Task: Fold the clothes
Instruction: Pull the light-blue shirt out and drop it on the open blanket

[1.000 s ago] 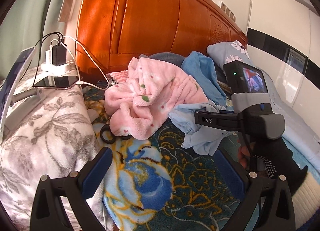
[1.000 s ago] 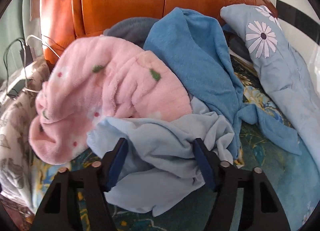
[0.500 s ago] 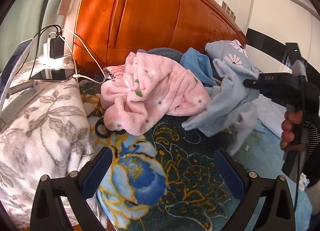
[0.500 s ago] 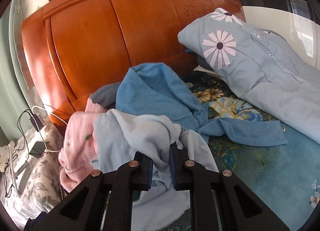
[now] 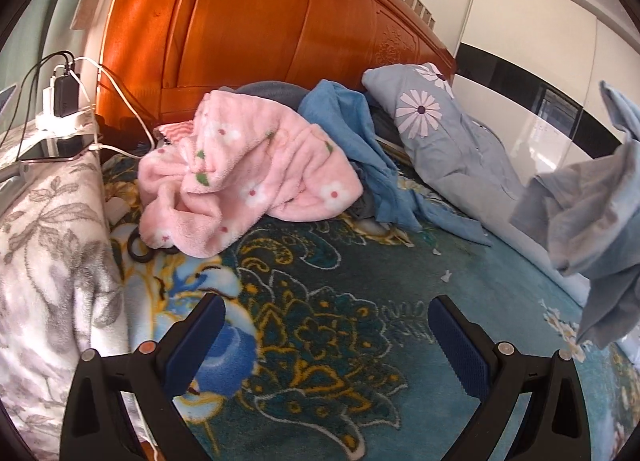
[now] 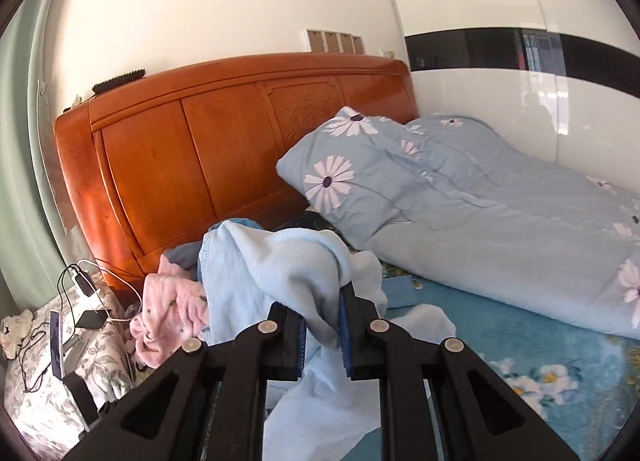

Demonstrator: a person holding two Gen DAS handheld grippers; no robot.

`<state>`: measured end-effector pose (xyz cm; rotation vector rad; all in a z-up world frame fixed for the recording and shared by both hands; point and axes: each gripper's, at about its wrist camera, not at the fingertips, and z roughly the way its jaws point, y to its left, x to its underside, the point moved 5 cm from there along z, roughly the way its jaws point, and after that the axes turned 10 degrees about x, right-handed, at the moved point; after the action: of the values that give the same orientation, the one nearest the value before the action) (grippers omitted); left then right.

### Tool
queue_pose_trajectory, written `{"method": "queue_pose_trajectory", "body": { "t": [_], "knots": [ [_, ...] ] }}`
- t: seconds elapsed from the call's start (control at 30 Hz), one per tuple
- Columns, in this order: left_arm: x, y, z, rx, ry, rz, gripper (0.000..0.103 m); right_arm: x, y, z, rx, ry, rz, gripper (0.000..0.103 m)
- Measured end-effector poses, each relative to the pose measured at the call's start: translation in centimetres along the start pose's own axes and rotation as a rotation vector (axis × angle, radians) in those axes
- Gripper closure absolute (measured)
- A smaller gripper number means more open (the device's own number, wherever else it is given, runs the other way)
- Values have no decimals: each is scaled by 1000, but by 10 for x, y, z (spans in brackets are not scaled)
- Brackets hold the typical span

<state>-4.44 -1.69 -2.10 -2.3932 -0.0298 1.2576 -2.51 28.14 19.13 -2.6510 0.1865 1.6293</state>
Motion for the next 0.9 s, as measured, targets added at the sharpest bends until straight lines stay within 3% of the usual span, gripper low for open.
{"method": "queue_pose_trajectory", "body": {
  "t": [0.13, 0.23, 0.37, 0.43, 0.67, 0.83, 0.9],
  "knots": [
    [4, -38, 0, 91, 10, 59, 0, 4, -36, -63, 94, 24, -44, 88],
    [10, -67, -1, 159, 29, 111, 0, 18, -57, -83, 112, 85, -63, 88],
    [23, -91, -4, 210, 83, 119, 0, 66, -69, -54, 84, 237, -56, 87],
    [33, -98, -6, 236, 118, 113, 0, 90, -73, -36, 83, 292, -43, 82],
    [50, -109, -18, 257, 191, 120, 0, 133, -99, -25, 107, 301, 49, 71],
    [53, -122, -27, 256, 202, 138, 0, 182, -77, -42, 32, 351, -8, 70],
    [56, -126, -31, 252, 202, 152, 0, 213, -54, -41, -72, 431, -41, 53]
  ]
}}
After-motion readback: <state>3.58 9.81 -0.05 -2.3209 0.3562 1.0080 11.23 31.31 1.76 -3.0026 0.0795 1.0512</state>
